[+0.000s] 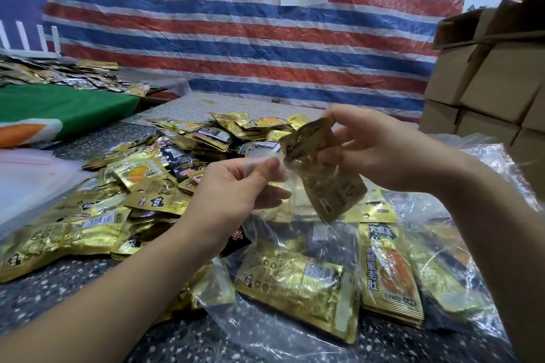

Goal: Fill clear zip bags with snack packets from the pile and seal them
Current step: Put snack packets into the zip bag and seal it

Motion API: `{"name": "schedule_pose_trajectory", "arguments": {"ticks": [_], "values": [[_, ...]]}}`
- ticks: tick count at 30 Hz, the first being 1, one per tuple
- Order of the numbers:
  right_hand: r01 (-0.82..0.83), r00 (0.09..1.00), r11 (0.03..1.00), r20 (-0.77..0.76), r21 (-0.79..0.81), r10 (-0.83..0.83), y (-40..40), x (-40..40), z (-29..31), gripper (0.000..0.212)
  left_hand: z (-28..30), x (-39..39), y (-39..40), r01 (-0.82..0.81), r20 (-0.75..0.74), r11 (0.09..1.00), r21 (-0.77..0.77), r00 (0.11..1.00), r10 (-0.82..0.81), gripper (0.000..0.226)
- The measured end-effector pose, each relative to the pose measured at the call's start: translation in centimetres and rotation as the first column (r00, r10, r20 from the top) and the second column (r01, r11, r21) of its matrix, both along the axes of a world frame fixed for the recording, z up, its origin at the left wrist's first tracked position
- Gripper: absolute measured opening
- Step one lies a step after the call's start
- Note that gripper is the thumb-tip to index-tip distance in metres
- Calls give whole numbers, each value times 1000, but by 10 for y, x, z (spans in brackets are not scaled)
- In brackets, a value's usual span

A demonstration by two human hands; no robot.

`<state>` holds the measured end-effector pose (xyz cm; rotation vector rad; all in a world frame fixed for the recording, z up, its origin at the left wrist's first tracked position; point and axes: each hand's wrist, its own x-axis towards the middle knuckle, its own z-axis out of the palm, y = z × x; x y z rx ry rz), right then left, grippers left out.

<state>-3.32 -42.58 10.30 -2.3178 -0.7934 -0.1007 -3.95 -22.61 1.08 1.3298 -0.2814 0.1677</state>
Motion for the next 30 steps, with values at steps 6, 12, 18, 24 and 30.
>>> {"name": "schedule_pose_trajectory", "arguments": {"ticks": [6,12,18,24,30], "values": [[48,996,983,79,-180,-34,2,-3,1,22,-1,-4,-4,-29,33,999,46,999,28,24],[79,986,944,165,-322,-26,7,-2,-3,16,1,-7,-6,-17,97,995,97,995,7,24],[60,985,918,173,-393,9,19,-1,-14,13,-1,-7,-1,-83,156,975,208,986,50,30],[128,955,962,290,-239,-55,19,3,-13,48,5,-5,0,-108,50,987,120,993,103,37],[42,941,957,332,-288,59,13,-5,-3,24,12,-3,7,-32,-12,999,-3,999,32,35]]}}
